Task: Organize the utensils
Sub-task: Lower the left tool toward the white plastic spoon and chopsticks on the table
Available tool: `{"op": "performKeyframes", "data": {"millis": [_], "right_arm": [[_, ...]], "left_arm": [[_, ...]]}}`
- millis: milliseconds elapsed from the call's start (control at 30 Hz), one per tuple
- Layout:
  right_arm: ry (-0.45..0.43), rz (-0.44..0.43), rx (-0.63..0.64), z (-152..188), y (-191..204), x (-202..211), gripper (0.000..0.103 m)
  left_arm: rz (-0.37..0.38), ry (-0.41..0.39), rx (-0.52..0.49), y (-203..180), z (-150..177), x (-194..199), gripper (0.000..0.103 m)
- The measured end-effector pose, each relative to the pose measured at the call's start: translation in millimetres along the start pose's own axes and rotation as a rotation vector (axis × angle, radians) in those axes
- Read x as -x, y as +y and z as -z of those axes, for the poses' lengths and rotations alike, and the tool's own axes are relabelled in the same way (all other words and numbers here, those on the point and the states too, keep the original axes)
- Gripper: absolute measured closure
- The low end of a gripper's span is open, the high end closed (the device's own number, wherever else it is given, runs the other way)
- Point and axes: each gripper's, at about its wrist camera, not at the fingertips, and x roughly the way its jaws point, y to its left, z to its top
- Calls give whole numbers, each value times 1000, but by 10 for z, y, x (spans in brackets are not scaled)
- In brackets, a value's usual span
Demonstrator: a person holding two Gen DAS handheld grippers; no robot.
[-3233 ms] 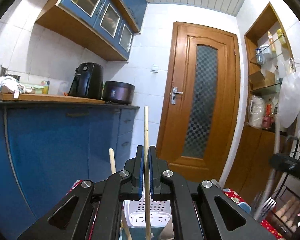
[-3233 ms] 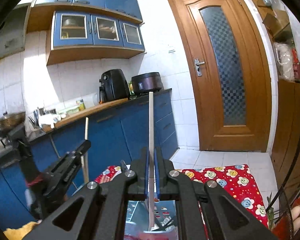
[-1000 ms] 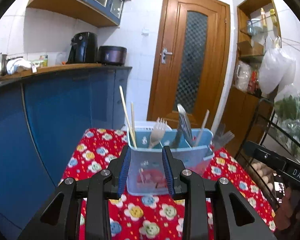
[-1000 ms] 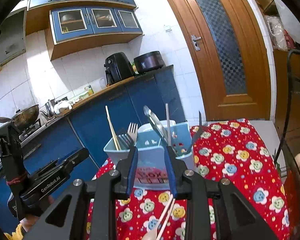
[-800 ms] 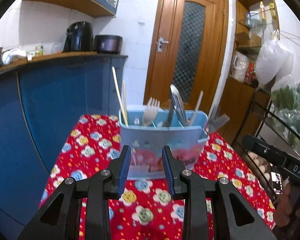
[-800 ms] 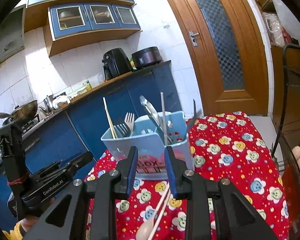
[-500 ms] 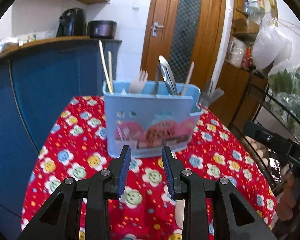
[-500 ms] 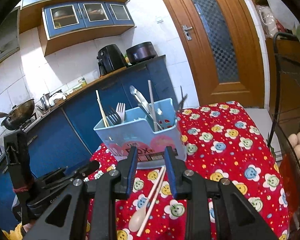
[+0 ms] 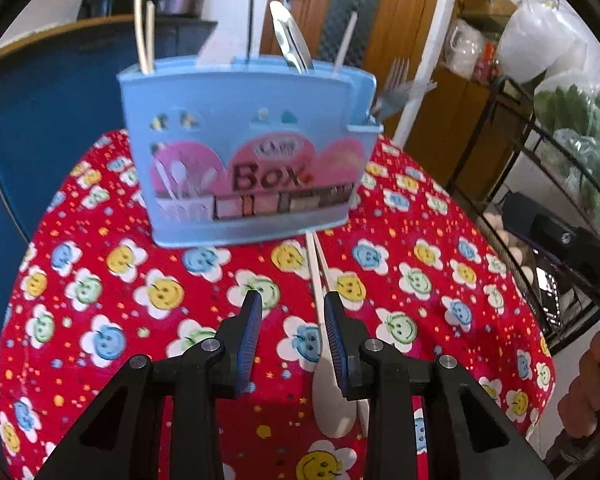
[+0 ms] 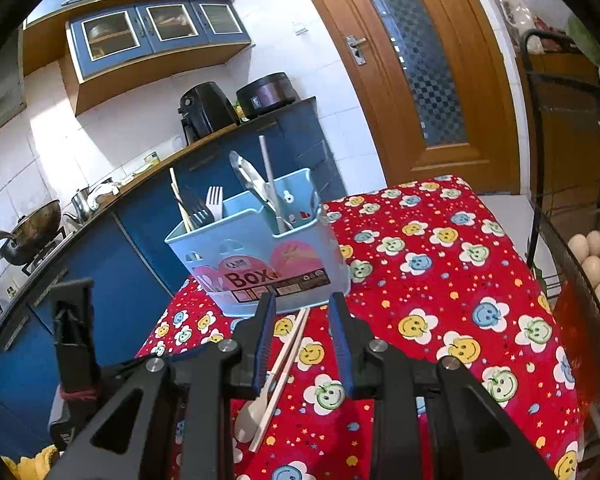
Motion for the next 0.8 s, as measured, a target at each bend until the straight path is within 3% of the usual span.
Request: {"op": "performKeyframes", "data": {"millis": [333, 800], "right_arm": [[18, 2, -41, 72, -168, -12, 73], [29, -3, -84, 128, -319, -33, 73]], "left_arm": [[-25, 97, -33, -113, 36, -288, 70], [-78, 131, -79, -229, 47, -489, 70]]}}
